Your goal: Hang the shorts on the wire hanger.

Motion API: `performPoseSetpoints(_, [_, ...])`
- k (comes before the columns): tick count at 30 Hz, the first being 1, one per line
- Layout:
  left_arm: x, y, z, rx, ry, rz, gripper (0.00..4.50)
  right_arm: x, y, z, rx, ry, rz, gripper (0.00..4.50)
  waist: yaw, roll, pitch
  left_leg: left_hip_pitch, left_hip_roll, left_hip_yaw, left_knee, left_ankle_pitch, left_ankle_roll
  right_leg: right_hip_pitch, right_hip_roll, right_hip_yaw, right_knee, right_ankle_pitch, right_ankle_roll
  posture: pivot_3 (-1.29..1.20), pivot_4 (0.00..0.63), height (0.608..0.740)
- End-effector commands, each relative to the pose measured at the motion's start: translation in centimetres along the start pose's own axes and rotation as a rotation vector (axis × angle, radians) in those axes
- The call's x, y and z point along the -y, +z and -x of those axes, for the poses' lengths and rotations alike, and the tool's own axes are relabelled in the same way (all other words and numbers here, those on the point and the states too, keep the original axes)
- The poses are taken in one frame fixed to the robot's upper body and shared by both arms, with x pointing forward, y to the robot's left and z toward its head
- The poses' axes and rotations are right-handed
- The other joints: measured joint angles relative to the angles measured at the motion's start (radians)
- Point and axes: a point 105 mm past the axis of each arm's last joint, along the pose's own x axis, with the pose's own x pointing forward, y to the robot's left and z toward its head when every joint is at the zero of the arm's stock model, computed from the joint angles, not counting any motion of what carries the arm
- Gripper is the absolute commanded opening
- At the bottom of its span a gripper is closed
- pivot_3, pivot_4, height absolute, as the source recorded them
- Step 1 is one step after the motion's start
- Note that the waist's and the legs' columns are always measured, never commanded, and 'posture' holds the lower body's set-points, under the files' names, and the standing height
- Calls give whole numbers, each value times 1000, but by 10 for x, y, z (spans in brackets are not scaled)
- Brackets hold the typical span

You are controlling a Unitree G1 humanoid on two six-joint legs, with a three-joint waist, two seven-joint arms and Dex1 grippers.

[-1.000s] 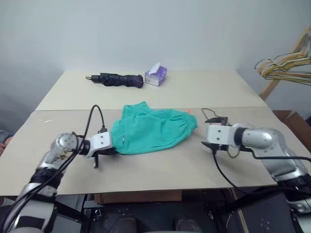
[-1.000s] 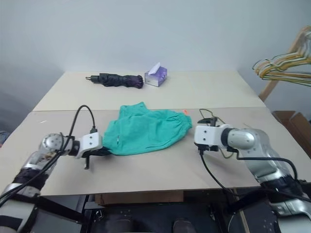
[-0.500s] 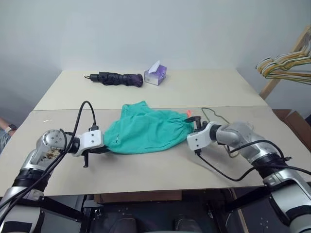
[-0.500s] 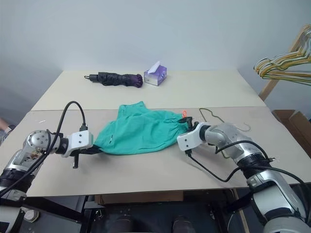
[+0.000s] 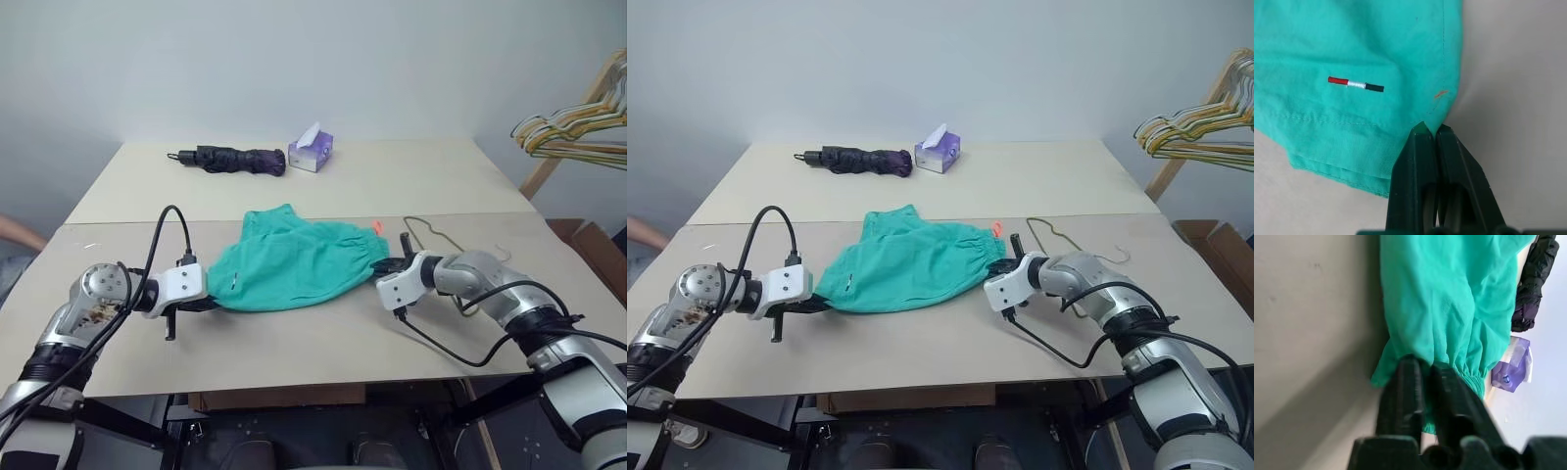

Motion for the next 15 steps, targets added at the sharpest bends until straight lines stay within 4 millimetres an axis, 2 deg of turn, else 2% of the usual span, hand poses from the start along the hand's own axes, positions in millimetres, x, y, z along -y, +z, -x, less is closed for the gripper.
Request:
performPoseSetpoints(1, [-8, 5, 11, 12, 42, -22, 0, 14, -4, 7, -12, -57, -10, 39, 0, 0, 0, 0, 0, 0, 0, 0, 0, 0, 0, 0, 0, 0, 0, 120, 0, 740])
performPoseSetpoints(4, [-4, 8, 18, 17, 21, -8, 0, 11, 0, 15, -8, -20, -44, 39, 0, 0, 0, 0, 0, 0, 0, 0, 0, 0, 0, 0, 0, 0, 0, 117, 0, 740])
performPoseSetpoints(10, [25, 14, 48, -53, -116, 18, 0, 7, 47, 51, 161, 111, -162, 39, 0, 0, 0, -4, 1, 0, 0, 0, 0, -4, 0, 0, 0, 0, 0, 110, 0, 740])
performPoseSetpoints(13, [30, 22, 58, -59, -139, 17, 0, 5, 64, 64, 226, 163, -254, 39, 1, 0, 0, -1, 2, 1, 0, 0, 0, -2, 0, 0, 1, 0, 0, 112, 0, 740])
performPoseSetpoints(15, [26, 29, 61, -61, -145, 1, 0, 6, 70, 68, 254, 211, -356, 39, 1, 0, 1, 2, 2, 1, 0, 0, 0, 1, 0, 0, 2, 0, 0, 114, 0, 740])
